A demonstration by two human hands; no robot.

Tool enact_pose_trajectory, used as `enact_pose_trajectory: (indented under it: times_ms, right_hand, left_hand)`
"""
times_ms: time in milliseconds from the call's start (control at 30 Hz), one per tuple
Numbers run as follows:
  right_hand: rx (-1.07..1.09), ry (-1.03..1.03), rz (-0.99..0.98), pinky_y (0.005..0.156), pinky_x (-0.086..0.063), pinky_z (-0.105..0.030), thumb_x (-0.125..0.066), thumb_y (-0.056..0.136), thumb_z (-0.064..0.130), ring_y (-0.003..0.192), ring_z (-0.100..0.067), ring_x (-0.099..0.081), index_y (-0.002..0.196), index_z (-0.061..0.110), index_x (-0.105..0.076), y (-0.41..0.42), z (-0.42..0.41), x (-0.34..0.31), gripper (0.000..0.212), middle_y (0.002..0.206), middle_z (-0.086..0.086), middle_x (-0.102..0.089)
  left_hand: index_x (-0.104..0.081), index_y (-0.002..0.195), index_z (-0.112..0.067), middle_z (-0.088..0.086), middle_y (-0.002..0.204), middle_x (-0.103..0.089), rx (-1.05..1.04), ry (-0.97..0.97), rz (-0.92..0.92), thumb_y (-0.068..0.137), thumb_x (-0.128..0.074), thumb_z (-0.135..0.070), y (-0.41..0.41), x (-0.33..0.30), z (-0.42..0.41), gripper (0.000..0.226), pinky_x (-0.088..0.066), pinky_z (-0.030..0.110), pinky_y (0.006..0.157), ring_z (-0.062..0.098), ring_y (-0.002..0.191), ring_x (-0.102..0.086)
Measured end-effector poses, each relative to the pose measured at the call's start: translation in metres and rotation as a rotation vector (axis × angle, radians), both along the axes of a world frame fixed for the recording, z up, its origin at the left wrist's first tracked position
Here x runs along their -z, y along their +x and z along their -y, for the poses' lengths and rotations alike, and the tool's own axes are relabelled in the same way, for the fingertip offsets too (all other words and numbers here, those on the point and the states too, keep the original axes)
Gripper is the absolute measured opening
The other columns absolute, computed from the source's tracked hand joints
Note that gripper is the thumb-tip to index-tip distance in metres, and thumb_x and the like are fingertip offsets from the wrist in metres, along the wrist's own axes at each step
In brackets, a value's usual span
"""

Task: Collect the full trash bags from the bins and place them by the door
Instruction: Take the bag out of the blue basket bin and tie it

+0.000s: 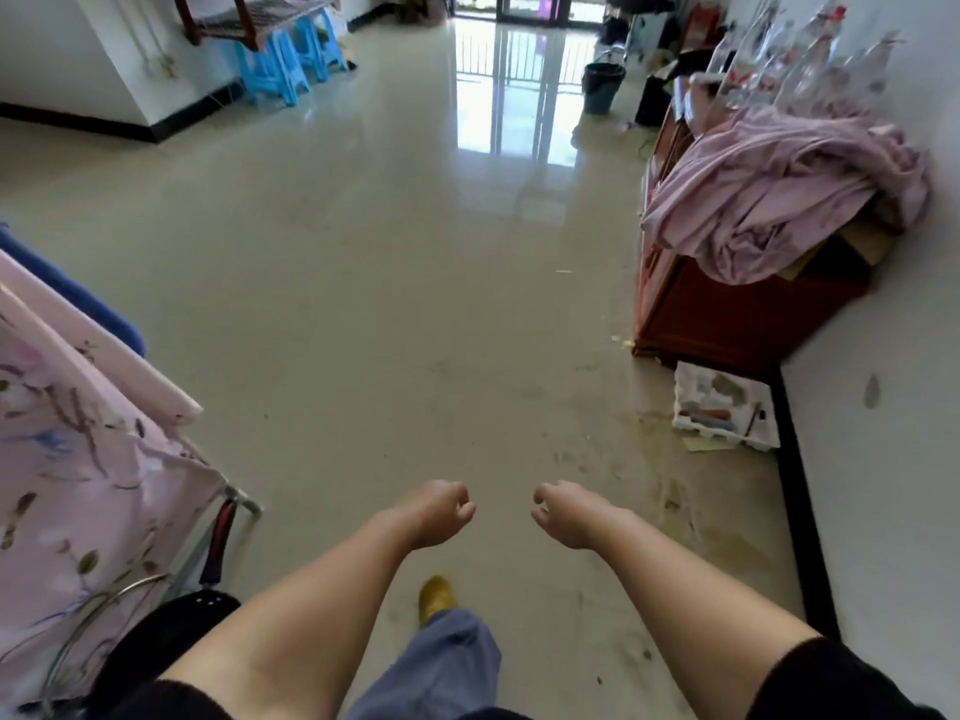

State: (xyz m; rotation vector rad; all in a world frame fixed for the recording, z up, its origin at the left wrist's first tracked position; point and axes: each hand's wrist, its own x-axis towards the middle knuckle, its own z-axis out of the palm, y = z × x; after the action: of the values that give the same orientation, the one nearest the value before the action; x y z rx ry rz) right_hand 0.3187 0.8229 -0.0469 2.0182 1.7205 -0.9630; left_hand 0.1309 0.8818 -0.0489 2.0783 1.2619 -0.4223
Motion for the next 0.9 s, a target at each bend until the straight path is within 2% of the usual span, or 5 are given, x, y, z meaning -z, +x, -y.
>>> enact_pose_trajectory:
  times_ms: [167, 400, 600, 900]
  right_hand:
    - [0.065, 0.031, 0.015, 0.099, -0.042, -0.036, -0.035, 0.100, 0.033, 0.122, -0.034, -0.050, 0.130, 0.008, -0.048, 0.019, -0.124, -0.013, 0.042, 0.135, -0.018, -0.050]
    - [0.097, 0.042, 0.012, 0.098, -0.042, -0.036, -0.034, 0.100, 0.035, 0.122, -0.033, -0.050, 0.131, 0.009, -0.047, 0.065, -0.268, -0.019, 0.043, 0.135, -0.016, -0.049]
    - [0.088, 0.061, 0.035, 0.098, -0.043, -0.036, -0.035, 0.099, 0.035, 0.120, -0.032, -0.051, 0.131, 0.011, -0.047, 0.141, -0.407, -0.006, 0.042, 0.134, -0.014, -0.052]
    - [0.049, 0.036, 0.085, 0.096, -0.043, -0.037, -0.032, 0.099, 0.035, 0.119, -0.030, -0.052, 0.129, 0.012, -0.048, 0.264, -0.604, -0.024, 0.041, 0.133, -0.012, -0.051]
  left_hand:
    - [-0.057, 0.118, -0.008, 0.015, 0.124, -0.058, 0.029, 0.026, -0.005, 0.099, -0.038, -0.031, 0.017, -0.022, -0.139, 0.035, -0.045, 0.033, 0.091, 0.030, 0.110, -0.056]
    - [-0.057, 0.119, -0.011, 0.012, 0.125, -0.059, 0.096, 0.038, -0.043, 0.098, -0.039, -0.034, 0.062, -0.023, -0.285, 0.036, -0.046, 0.033, 0.093, 0.029, 0.111, -0.056]
    - [-0.059, 0.116, -0.012, 0.012, 0.121, -0.061, 0.071, 0.061, -0.015, 0.097, -0.040, -0.034, 0.135, -0.014, -0.428, 0.035, -0.047, 0.034, 0.091, 0.029, 0.107, -0.057]
    - [-0.059, 0.115, -0.011, 0.012, 0.122, -0.060, -0.032, 0.033, 0.043, 0.097, -0.040, -0.031, 0.253, -0.026, -0.621, 0.034, -0.044, 0.032, 0.090, 0.029, 0.109, -0.056]
